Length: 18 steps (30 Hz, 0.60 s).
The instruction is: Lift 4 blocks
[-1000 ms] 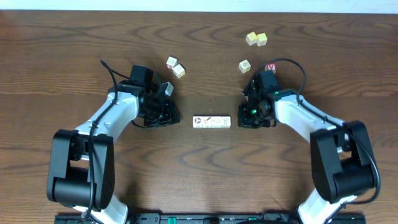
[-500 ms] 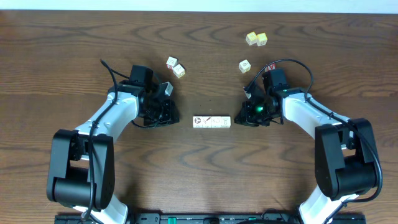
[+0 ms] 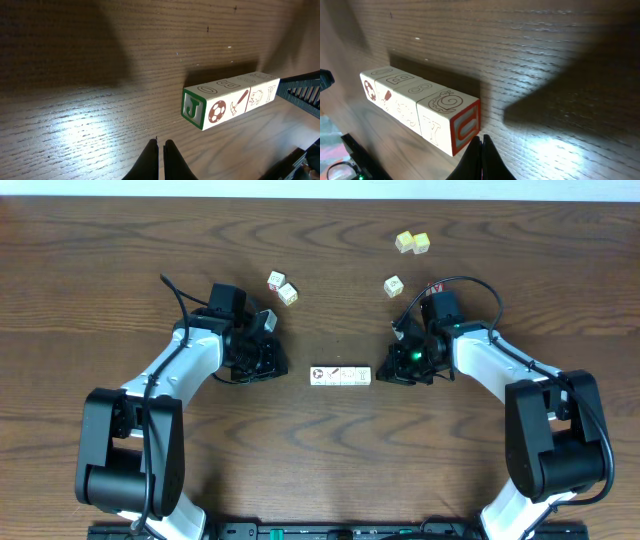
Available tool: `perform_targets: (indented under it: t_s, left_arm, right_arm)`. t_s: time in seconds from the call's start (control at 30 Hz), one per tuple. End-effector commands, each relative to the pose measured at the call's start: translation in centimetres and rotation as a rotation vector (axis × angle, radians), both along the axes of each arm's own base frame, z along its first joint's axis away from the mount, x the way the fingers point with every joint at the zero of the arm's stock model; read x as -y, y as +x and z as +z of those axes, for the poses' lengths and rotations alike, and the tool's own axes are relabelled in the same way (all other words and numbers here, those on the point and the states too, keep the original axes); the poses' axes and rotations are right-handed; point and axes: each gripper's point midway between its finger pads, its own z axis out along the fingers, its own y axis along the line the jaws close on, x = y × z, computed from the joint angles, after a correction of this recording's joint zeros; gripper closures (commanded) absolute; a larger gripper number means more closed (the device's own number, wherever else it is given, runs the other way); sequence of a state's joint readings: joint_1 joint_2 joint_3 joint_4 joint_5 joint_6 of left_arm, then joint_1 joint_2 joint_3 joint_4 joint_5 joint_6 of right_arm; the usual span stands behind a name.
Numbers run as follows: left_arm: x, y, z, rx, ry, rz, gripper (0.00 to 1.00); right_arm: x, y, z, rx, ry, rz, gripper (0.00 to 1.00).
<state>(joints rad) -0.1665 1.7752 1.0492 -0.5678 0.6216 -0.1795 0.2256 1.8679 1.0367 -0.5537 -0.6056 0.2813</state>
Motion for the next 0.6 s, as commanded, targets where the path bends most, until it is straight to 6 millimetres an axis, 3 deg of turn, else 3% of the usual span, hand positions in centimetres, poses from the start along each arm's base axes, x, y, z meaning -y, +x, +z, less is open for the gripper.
perform_targets:
  t_s: [0.0, 0.57]
  left_arm:
    - [-0.26, -0.43, -0.77, -0.022, 0.013, 0.004, 0.93]
    - [-0.25, -0.36, -0.76, -0.033, 0.01, 0.027, 0.93]
  right_arm:
    - [-0.32, -0.4, -0.98, -0.04, -0.042, -0.039, 0.99]
    - [-1.03, -0.48, -0.89, -0.037, -0.028, -0.03, 0.99]
